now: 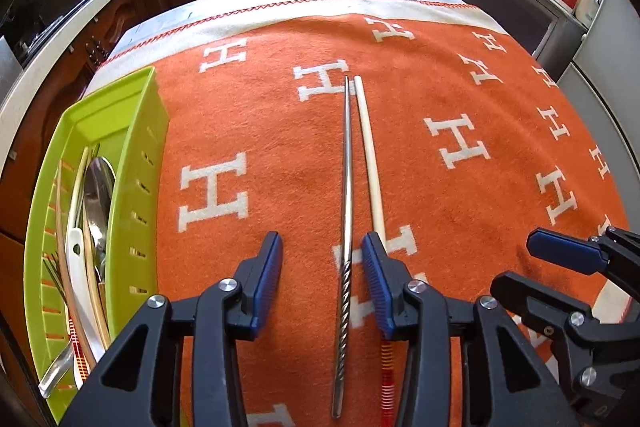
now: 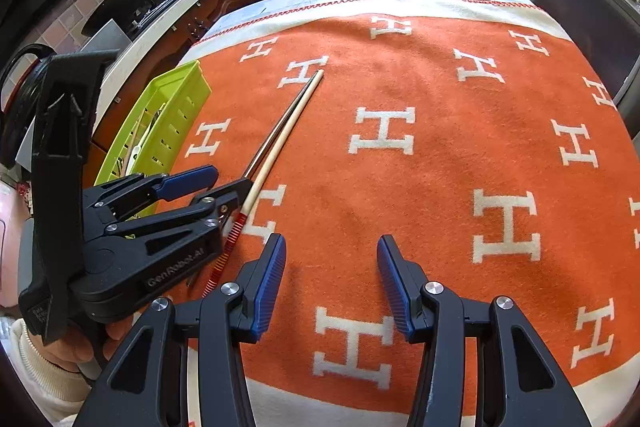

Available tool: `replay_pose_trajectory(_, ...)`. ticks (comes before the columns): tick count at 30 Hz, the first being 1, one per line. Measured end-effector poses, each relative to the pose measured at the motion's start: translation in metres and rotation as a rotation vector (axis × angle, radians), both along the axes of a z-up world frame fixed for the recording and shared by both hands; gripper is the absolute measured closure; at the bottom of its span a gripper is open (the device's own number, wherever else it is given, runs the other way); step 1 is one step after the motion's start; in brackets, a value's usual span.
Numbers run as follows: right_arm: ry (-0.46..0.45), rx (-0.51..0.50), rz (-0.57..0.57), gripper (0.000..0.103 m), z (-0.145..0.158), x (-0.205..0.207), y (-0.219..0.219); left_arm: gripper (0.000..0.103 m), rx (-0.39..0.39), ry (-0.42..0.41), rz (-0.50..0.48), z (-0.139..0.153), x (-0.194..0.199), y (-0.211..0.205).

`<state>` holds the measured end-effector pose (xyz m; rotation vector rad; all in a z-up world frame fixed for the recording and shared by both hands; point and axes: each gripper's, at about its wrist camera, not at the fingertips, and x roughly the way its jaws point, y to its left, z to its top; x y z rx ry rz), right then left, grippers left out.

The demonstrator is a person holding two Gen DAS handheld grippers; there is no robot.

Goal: Organize utensils
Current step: 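Grasp the thin metal chopstick with the left tool while the right tool grasps a wooden chopstick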

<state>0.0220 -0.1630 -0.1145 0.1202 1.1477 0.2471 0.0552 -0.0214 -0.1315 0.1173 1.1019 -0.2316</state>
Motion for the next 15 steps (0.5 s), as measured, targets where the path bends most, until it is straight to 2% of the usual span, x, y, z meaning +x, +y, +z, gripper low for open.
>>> replay_pose_trajectory(1, 0.002, 0.0, -0.001, 0.055, -0.001, -0.001, 0.0, 0.063, 0.0, -0.001, -0.001, 0.0, 0.001, 0.0)
replay_pose_trajectory(3, 0.006, 0.001, -0.004, 0.055, -0.002, -0.001, 0.0, 0.075, -0.002, -0.006, 0.003, 0.001, 0.001, 0.001)
replay_pose_trajectory(4, 0.008, 0.001, -0.004, 0.055, -0.002, -0.001, 0.0, 0.096, -0.006, -0.008, 0.003, 0.001, 0.0, 0.001)
replay_pose_trajectory(12, 0.019, 0.011, 0.009, 0.055, -0.005, 0.001, 0.007, 0.099, -0.112, 0.026, 0.025, 0.002, -0.001, 0.014)
replay_pose_trajectory(15, 0.03, 0.021, 0.013, 0.055, -0.008, 0.005, 0.011, 0.1, -0.13, 0.011, 0.011, 0.009, -0.008, 0.014)
